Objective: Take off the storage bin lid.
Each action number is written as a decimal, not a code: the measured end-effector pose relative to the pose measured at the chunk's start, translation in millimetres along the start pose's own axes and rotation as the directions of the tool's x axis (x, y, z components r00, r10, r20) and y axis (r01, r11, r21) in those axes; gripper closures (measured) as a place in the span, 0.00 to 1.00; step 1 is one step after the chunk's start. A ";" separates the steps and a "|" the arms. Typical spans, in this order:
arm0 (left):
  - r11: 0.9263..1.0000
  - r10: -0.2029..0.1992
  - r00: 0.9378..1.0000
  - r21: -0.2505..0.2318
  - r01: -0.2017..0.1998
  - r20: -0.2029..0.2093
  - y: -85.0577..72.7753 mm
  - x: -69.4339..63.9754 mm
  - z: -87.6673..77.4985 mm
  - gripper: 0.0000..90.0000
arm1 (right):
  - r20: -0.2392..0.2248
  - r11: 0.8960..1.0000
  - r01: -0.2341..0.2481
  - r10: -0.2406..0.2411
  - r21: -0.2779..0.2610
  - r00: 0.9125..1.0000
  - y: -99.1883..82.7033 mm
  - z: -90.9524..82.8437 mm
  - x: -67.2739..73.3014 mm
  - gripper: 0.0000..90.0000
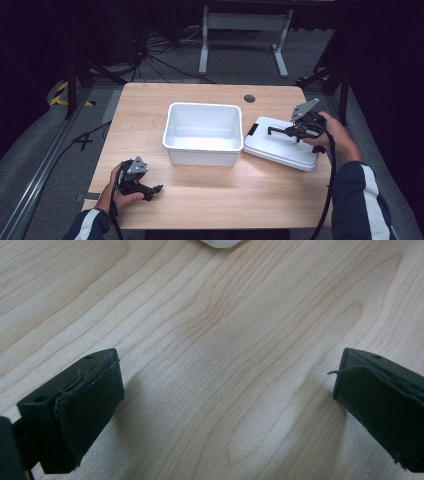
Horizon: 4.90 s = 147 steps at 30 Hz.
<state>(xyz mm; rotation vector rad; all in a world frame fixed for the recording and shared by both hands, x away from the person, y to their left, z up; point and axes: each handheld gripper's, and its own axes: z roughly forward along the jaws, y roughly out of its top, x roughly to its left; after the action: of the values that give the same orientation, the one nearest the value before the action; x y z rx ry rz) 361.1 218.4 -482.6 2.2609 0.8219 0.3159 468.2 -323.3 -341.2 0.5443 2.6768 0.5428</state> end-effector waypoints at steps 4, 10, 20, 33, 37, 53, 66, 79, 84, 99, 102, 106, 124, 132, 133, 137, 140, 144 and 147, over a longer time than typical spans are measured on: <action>1.000 0.000 1.000 0.000 0.000 0.000 0.0 0.0 0.0 0.00 | 0.003 1.000 -0.010 0.010 0.003 1.000 -1.8 2.7 -0.6 0.94; 1.000 -0.001 1.000 0.000 0.001 0.000 0.0 0.0 0.1 0.00 | -0.006 0.999 -0.024 0.024 0.030 1.000 -6.6 8.8 -1.3 0.94; 1.000 -0.001 1.000 -0.001 0.001 0.000 0.0 -0.1 0.1 0.00 | -0.002 0.995 -0.054 0.055 0.078 0.998 -13.1 15.5 -4.4 0.93; 1.000 -0.001 1.000 -0.001 0.001 0.000 0.0 -0.1 0.1 0.00 | 0.026 0.992 -0.113 0.112 0.057 0.993 -23.0 10.1 -9.9 0.92; 1.000 -0.001 1.000 -0.001 0.001 0.000 0.0 -0.1 0.1 0.00 | 0.025 0.992 -0.118 0.117 0.034 0.993 -23.4 8.3 -9.0 0.91; 1.000 0.000 1.000 0.000 0.000 0.000 0.0 0.0 0.0 0.00 | 0.019 0.983 -0.162 0.165 -0.087 0.986 -20.6 -4.4 0.6 0.85; 1.000 0.000 1.000 0.000 0.000 0.000 0.0 0.0 0.0 0.00 | 0.043 0.975 -0.178 0.186 -0.133 0.982 -28.3 -12.3 12.0 0.80; 1.000 -0.001 1.000 0.000 0.001 0.001 -0.2 -0.3 -0.2 0.00 | 0.064 0.964 -0.206 0.219 -0.167 0.974 -43.2 -20.5 27.2 0.72; 1.000 0.000 1.000 0.000 0.000 0.001 -0.2 -0.2 -0.2 0.00 | 0.077 0.961 -0.214 0.230 -0.176 0.970 -48.0 -25.1 32.1 0.69; 1.000 -0.002 1.000 0.003 0.002 0.003 -0.4 -0.5 -0.5 0.01 | 0.108 0.954 -0.234 0.257 -0.190 0.960 -69.5 -27.7 58.9 0.62; 1.000 -0.003 1.000 0.003 0.003 0.002 -0.5 -0.6 -0.6 0.01 | 0.101 0.947 -0.252 0.275 -0.198 0.956 -77.2 -26.5 64.8 0.61; 1.000 -0.002 1.000 0.003 0.002 0.002 -0.4 -0.6 -0.6 0.01 | 0.098 0.944 -0.265 0.288 -0.197 0.953 -86.7 -22.8 71.6 0.60; 1.000 -0.001 1.000 0.001 0.001 -0.001 -0.8 -0.7 -0.9 0.01 | 0.094 0.925 -0.310 0.336 -0.221 0.937 -118.3 -9.0 108.1 0.47; 1.000 0.006 1.000 0.000 -0.006 -0.001 -1.0 -0.4 -1.1 0.01 | 0.095 0.894 -0.375 0.407 -0.245 0.908 -139.3 -5.4 118.3 0.40; 1.000 0.005 1.000 0.000 -0.005 -0.001 -1.0 -0.5 -1.1 0.01 | 0.097 0.889 -0.386 0.419 -0.246 0.903 -142.7 -4.4 119.3 0.39; 1.000 0.005 1.000 0.000 -0.005 -0.001 -1.0 -0.5 -1.0 0.01 | 0.088 0.872 -0.418 0.451 -0.256 0.888 -149.9 -1.5 120.9 0.37; 1.000 0.006 1.000 0.001 -0.006 -0.001 -1.0 -0.4 -1.1 0.01 | 0.092 0.864 -0.436 0.470 -0.253 0.878 -155.8 3.6 122.3 0.35; 1.000 0.005 1.000 0.000 -0.005 -0.001 -1.0 -0.5 -1.0 0.01 | 0.085 0.846 -0.472 0.504 -0.249 0.859 -163.1 11.9 123.4 0.33; 1.000 0.005 1.000 0.000 -0.005 -0.001 -1.0 -0.4 -1.0 0.01 | 0.066 0.832 -0.496 0.526 -0.250 0.848 -167.1 16.9 123.7 0.31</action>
<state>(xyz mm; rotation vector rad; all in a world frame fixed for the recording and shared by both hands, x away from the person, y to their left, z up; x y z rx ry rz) 359.8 219.3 -482.5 2.2634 0.8165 0.3196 318.9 -407.3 -460.2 1.1987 2.2845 0.9054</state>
